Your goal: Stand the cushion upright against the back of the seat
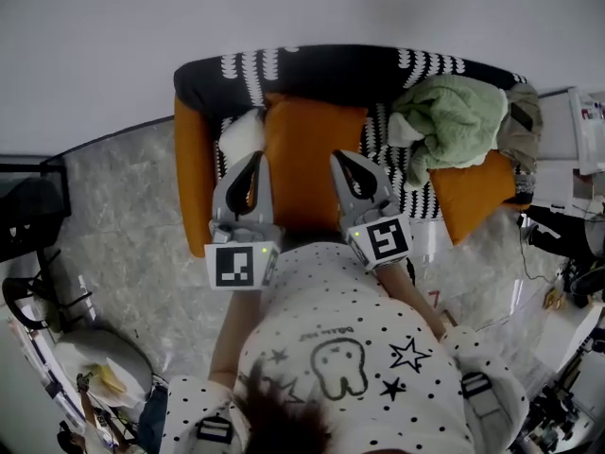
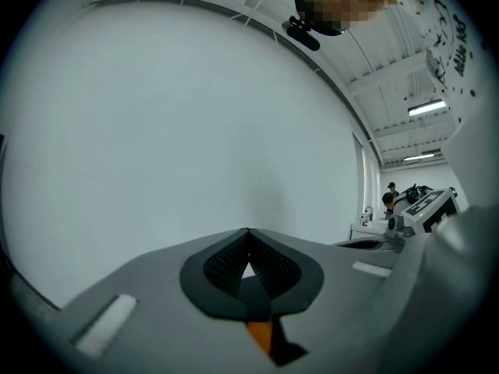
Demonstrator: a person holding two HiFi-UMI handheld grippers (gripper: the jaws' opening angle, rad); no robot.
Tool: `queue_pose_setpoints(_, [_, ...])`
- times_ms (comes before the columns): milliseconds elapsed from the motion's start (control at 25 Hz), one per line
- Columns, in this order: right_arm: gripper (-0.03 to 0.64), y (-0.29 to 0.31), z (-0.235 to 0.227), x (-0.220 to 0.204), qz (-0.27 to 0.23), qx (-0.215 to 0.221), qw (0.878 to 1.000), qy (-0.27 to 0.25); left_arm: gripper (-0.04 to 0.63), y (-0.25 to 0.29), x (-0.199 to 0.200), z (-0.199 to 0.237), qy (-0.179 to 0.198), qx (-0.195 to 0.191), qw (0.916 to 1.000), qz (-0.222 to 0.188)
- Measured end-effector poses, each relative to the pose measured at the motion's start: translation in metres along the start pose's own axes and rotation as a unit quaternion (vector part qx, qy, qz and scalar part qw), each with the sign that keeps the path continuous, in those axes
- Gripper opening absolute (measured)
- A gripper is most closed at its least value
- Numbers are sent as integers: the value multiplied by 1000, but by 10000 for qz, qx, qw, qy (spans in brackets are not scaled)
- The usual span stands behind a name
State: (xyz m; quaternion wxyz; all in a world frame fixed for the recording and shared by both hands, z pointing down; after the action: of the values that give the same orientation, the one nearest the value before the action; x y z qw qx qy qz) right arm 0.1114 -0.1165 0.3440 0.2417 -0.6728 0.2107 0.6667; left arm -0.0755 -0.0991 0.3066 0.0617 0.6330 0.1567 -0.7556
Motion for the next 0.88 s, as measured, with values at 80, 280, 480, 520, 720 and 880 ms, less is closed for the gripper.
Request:
queue_pose_setpoints(80, [-3, -2, -8, 5, -120, -218, 9997, -68, -5, 6, 1, 0, 2, -109, 9999, -47])
queue_pose_setpoints(280, [-3, -8, -20, 8, -191, -603, 9979, -142, -3, 12, 0, -3, 48, -465, 9989, -55])
queue_pose_setpoints(480, [-3, -2, -10, 4, -113, -456, 9988, -112, -3, 6, 1, -6, 75, -728, 9973, -3])
queue_pose_setpoints(520, [-3, -2, -7, 3, -89, -419, 9990, -101, -3, 4, 0, -7, 67, -759, 9971, 31])
queue_pose_setpoints(720, [-3, 1, 2, -1, -35, -325, 9995, 30, -3, 2, 0, -11, -47, -804, 9967, 34])
queue_pose_setpoints(880, [-3, -2, 3, 1, -17, -287, 9996, 4, -3, -1, 2, -14, -65, -763, 9971, 40])
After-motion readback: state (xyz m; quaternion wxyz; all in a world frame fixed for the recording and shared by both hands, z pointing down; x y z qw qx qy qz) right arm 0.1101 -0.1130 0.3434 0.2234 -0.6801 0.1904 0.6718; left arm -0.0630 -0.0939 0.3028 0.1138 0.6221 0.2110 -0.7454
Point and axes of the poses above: the fingertips, and each gripper's own axes: y forward along the fingers, z to its left, x out of its top, the point moved 8 cm from there along -y, backward along the fingers, and after that the axes turned 12 degrees about -z, right-handed, at the moved point
